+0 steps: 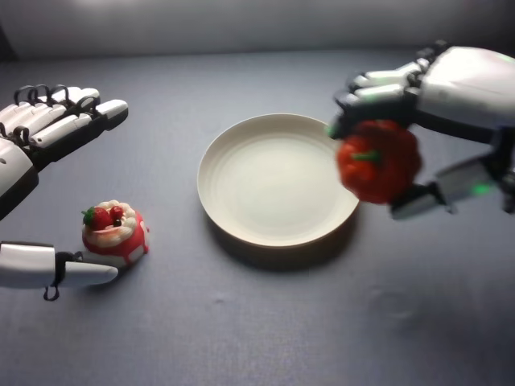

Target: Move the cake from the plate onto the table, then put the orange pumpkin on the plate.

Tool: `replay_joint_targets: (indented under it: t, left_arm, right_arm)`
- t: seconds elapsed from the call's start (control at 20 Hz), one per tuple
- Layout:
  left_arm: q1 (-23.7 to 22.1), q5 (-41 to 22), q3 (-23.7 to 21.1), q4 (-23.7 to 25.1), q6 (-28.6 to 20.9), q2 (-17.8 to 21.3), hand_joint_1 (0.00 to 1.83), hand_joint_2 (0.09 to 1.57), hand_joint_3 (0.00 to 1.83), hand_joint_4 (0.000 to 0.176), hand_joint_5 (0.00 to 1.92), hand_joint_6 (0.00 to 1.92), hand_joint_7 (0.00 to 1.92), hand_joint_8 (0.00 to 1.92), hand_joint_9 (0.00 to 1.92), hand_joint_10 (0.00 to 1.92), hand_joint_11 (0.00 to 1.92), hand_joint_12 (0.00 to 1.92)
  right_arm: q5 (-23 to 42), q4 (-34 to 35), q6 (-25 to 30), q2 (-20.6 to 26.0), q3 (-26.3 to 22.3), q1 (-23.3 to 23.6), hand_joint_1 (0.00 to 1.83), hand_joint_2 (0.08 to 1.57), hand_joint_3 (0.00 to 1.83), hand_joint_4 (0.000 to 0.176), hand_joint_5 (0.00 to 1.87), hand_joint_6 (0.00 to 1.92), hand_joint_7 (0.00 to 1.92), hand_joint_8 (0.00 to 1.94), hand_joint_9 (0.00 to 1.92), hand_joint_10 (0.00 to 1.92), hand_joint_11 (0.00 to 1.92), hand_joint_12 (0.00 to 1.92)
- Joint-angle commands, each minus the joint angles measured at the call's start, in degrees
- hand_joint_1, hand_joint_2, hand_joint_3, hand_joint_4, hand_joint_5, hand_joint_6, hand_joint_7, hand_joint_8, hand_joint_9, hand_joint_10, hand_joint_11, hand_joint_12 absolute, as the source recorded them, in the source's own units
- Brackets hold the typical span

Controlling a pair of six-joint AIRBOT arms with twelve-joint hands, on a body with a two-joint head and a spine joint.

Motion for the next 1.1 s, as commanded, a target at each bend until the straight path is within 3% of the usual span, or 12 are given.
replay_joint_targets:
  t: [0.0, 0.1, 0.25, 0.3, 0.4, 0.45, 0.5, 0.55, 0.6, 0.7, 0.8, 1.05]
  left_arm:
    - [-0.2, -7.4, 0.1, -0.4, -0.3, -0.1, 0.86, 0.78, 0.00, 0.134, 0.10, 0.00, 0.02, 0.00, 0.03, 0.00, 0.00, 0.34]
    - [-0.2, -7.7, 0.3, -0.4, -0.4, -0.4, 0.85, 0.80, 0.01, 0.136, 0.08, 0.00, 0.00, 0.00, 0.01, 0.00, 0.00, 0.19]
    - [-0.3, -8.0, 1.0, -0.4, -1.0, -1.1, 0.94, 0.79, 0.00, 0.153, 0.06, 0.00, 0.00, 0.00, 0.00, 0.00, 0.01, 0.01]
    - [-0.4, -8.0, 1.1, -0.4, -1.1, -1.2, 0.93, 0.79, 0.00, 0.154, 0.03, 0.00, 0.00, 0.00, 0.00, 0.00, 0.05, 0.02]
    - [-0.6, -7.9, 1.3, -0.3, -1.1, -1.4, 0.93, 0.78, 0.00, 0.147, 0.00, 0.00, 0.00, 0.00, 0.00, 0.00, 0.06, 0.03]
    - [-0.7, -8.0, 1.4, -0.3, -1.1, -1.5, 0.89, 0.77, 0.00, 0.129, 0.00, 0.00, 0.00, 0.00, 0.00, 0.00, 0.02, 0.02]
    - [-0.7, -8.0, 1.4, -0.3, -1.1, -1.5, 0.89, 0.78, 0.00, 0.125, 0.00, 0.00, 0.00, 0.00, 0.00, 0.00, 0.00, 0.00]
    - [-0.7, -8.1, 1.5, -0.3, -1.2, -1.5, 0.89, 0.78, 0.00, 0.125, 0.00, 0.00, 0.00, 0.00, 0.00, 0.00, 0.00, 0.00]
    - [-0.7, -8.0, 1.5, -0.4, -1.2, -1.5, 0.89, 0.78, 0.00, 0.123, 0.00, 0.00, 0.00, 0.00, 0.00, 0.00, 0.00, 0.00]
    - [-0.6, -8.1, 1.4, -0.5, -1.4, -1.6, 0.90, 0.77, 0.00, 0.120, 0.01, 0.00, 0.00, 0.00, 0.00, 0.00, 0.00, 0.00]
    - [-0.4, -8.5, 1.3, -0.7, -1.7, -1.6, 0.90, 0.77, 0.00, 0.110, 0.02, 0.01, 0.00, 0.00, 0.00, 0.00, 0.05, 0.02]
    - [0.2, -9.6, 0.8, -1.3, -1.9, -1.3, 0.91, 0.77, 0.00, 0.111, 0.03, 0.00, 0.00, 0.00, 0.00, 0.00, 0.00, 0.00]
  right_arm:
    - [3.3, 1.7, 0.3, -1.2, 1.0, 1.3, 1.23, 1.17, 0.00, 0.000, 0.77, 1.29, 0.88, 1.26, 0.79, 1.47, 0.75, 1.60]
    - [-0.7, 0.7, 0.3, -5.4, 4.3, 3.6, 1.33, 1.15, 0.00, 0.000, 0.73, 1.22, 0.89, 1.22, 0.77, 1.49, 0.78, 1.60]
    - [-5.8, -0.5, 0.3, -11.3, 8.7, 4.6, 1.49, 1.03, 0.00, 0.000, 0.61, 1.50, 0.62, 1.56, 0.72, 1.68, 0.78, 1.71]
    - [-7.1, -1.4, 0.3, -12.6, 9.5, 4.9, 1.38, 1.13, 0.01, 0.000, 0.62, 1.47, 0.80, 1.34, 0.78, 1.66, 0.83, 1.68]
    - [-9.2, -2.5, 0.3, -14.7, 10.8, 5.1, 1.20, 1.22, 0.01, 0.000, 0.71, 1.33, 0.78, 1.42, 0.78, 1.60, 0.83, 1.70]
    - [-9.9, -2.6, 0.3, -15.5, 11.5, 5.1, 0.93, 1.12, 0.00, 0.035, 0.41, 0.41, 0.38, 0.57, 0.45, 0.83, 0.32, 1.29]
    - [-10.1, -2.6, 0.3, -15.6, 11.6, 5.1, 0.88, 1.10, 0.00, 0.040, 0.36, 0.13, 0.34, 0.19, 0.40, 0.47, 0.18, 1.15]
    - [-10.4, -2.6, 0.3, -15.8, 11.8, 5.1, 0.88, 1.10, 0.00, 0.040, 0.36, 0.13, 0.34, 0.19, 0.40, 0.47, 0.18, 1.15]
    - [-10.5, -2.6, 0.3, -15.8, 11.9, 5.1, 0.84, 1.04, 0.00, 0.047, 0.20, 0.00, 0.20, 0.01, 0.30, 0.09, 0.02, 0.98]
    - [-10.5, -2.4, 0.3, -15.7, 11.7, 5.1, 0.75, 1.01, 0.00, 0.094, 0.05, 0.00, 0.04, 0.00, 0.12, 0.01, 0.00, 0.52]
    - [-10.5, -1.3, 0.3, -15.4, 10.9, 5.1, 0.69, 1.00, 0.00, 0.109, 0.00, 0.00, 0.00, 0.00, 0.01, 0.00, 0.00, 0.04]
    - [-4.2, 4.4, 0.3, -7.9, 6.8, 5.1, 0.66, 0.98, 0.00, 0.131, 0.00, 0.00, 0.00, 0.00, 0.00, 0.00, 0.00, 0.00]
